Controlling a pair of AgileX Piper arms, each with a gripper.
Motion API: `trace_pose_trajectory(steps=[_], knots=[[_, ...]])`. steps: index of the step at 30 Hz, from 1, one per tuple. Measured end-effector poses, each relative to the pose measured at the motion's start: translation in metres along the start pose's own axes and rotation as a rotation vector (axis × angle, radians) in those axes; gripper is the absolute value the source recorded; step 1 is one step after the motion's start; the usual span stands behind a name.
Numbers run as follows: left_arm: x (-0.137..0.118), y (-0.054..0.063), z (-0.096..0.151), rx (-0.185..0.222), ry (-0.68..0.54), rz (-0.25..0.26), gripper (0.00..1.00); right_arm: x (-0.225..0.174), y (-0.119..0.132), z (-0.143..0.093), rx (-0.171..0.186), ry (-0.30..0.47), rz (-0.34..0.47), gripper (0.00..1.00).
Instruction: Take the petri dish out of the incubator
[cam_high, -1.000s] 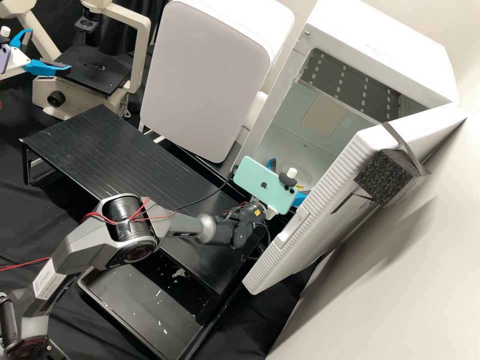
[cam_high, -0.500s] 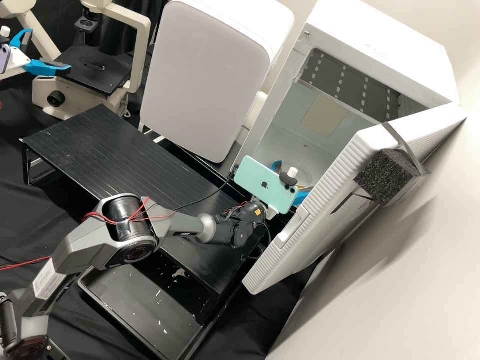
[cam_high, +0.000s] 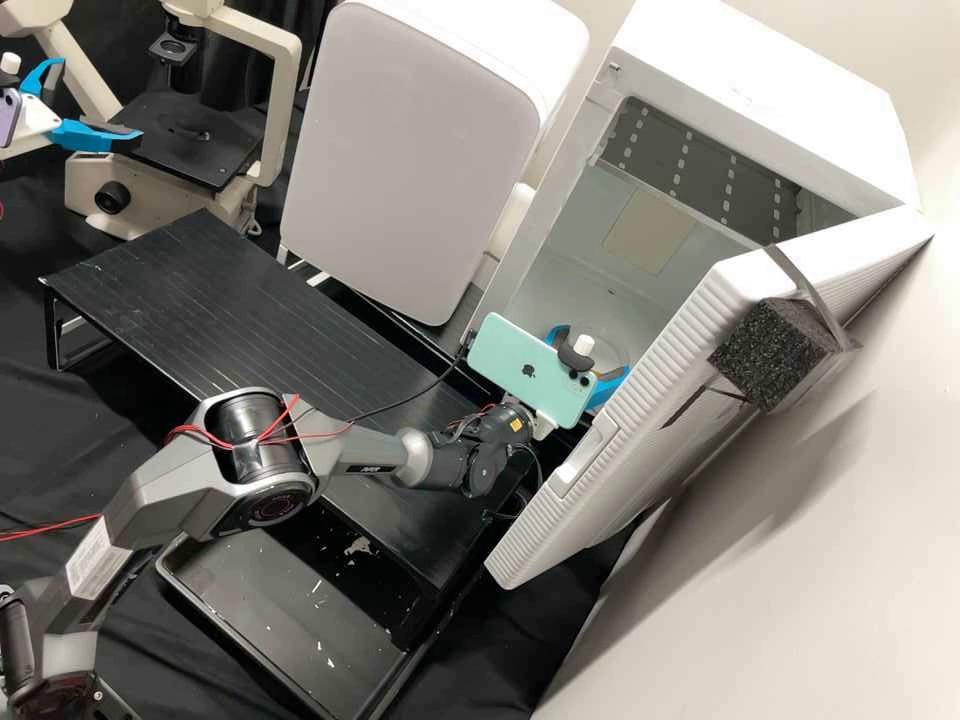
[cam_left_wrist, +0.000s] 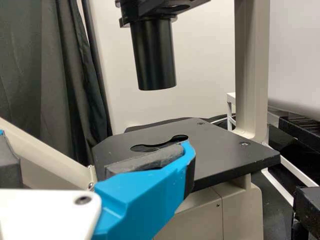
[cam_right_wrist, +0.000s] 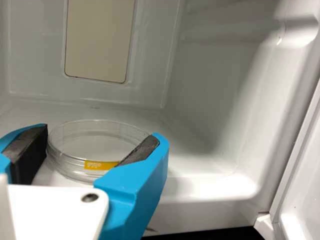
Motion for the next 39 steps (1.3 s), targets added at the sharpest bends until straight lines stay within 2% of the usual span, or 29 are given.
trace_pose_trajectory(steps=[14, 19, 28, 39], knots=[[0.0, 0.0, 0.0, 0.0, 0.0, 0.0, 1.0, -0.003, 0.005, 0.005, 0.0, 0.005, 0.015, 0.0], [0.0, 0.0, 0.0, 0.0, 0.0, 0.0, 1.0, -0.014, 0.001, 0.011, 0.035, 0.021, 0.012, 0.0], [0.0, 0.0, 0.0, 0.0, 0.0, 0.0, 1.0, -0.056, 0.005, 0.009, 0.063, 0.076, 0.045, 0.0], [0.0, 0.0, 0.0, 0.0, 0.0, 0.0, 1.0, -0.105, -0.003, 0.008, 0.11, 0.128, 0.071, 0.0]])
